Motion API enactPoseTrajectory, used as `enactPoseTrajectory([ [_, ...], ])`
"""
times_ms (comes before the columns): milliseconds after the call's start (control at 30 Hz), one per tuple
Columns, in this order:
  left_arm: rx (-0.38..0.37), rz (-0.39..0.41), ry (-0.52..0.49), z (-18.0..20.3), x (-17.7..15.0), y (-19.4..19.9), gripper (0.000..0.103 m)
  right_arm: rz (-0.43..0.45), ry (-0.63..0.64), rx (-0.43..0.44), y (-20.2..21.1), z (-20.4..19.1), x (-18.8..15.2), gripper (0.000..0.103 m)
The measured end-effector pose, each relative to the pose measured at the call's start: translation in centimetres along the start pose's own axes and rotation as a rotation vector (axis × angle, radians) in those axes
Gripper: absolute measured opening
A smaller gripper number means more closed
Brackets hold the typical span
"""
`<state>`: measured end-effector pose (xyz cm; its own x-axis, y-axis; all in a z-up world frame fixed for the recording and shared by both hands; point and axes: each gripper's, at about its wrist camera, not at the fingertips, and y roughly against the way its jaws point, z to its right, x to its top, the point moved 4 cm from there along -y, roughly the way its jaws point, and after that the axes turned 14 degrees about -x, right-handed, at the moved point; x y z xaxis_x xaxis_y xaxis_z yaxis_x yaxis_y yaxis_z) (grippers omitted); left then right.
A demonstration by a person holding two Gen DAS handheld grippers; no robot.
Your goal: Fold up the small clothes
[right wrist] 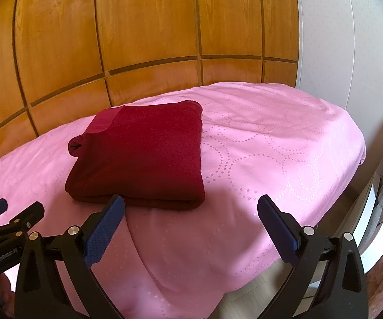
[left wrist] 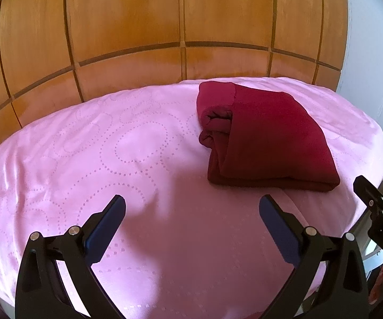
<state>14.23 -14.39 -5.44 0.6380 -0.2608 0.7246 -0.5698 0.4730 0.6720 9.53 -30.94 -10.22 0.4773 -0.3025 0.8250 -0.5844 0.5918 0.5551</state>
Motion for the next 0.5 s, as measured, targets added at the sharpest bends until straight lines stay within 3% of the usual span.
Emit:
enactPoseTrajectory([
  [300, 0.000, -0.012, -0.008, 0.2, -0.2, -0.2, 0.100, 0.000, 0.002, 0.001, -0.1, -0.1, 0.0, 0.099],
  [500, -0.035, -0.084, 0.027, -0.3, -0.4, -1.5, 0.101, -0.011, 0.004, 0.003, -0.5, -0.1, 0.0, 0.099],
])
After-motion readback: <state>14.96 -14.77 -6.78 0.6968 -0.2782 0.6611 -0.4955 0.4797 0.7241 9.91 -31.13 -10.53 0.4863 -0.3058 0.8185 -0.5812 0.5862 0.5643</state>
